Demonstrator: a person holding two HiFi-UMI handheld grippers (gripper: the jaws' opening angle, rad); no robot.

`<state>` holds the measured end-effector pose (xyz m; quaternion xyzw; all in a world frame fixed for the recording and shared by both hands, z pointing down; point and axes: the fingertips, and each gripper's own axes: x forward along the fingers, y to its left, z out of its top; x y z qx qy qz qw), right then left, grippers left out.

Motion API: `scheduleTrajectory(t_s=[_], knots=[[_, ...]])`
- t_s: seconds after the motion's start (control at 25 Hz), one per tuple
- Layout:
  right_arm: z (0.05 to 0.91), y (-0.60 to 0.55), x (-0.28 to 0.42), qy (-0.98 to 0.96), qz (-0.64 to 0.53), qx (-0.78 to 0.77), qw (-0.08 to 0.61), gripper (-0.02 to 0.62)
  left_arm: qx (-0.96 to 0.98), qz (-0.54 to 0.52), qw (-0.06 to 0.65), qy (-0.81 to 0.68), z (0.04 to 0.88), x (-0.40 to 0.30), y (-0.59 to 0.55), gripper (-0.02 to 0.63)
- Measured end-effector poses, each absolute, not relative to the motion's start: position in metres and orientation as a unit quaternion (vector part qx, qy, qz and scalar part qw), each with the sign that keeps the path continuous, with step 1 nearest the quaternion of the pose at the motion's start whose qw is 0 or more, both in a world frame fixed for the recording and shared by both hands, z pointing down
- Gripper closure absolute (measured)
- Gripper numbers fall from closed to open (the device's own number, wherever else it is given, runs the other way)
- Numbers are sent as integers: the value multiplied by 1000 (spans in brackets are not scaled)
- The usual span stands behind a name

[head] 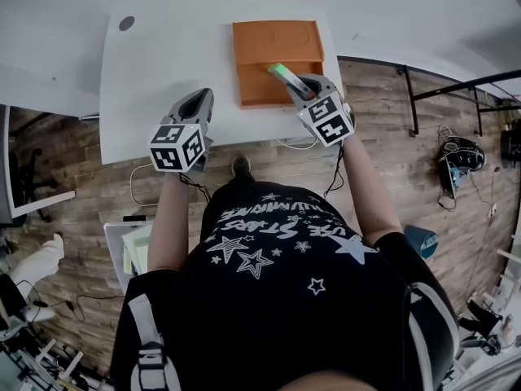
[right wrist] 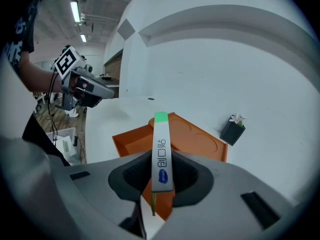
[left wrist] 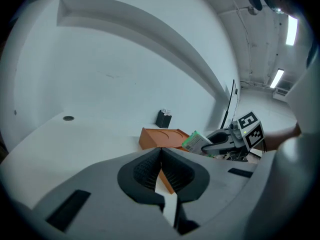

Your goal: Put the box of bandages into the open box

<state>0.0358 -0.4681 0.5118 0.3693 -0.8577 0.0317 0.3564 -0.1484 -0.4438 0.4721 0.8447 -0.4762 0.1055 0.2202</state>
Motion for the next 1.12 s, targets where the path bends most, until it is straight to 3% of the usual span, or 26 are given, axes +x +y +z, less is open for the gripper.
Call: scheduleTrajectory(t_s=[0.72,1.12], knots=[[570,-515,1,-837,45,303,454,483,862,123,243,-428,505,-162,-524,586],[580,-517,1,-834,69,295,462,483,870,128,246,-408,509,-153,-537,586]])
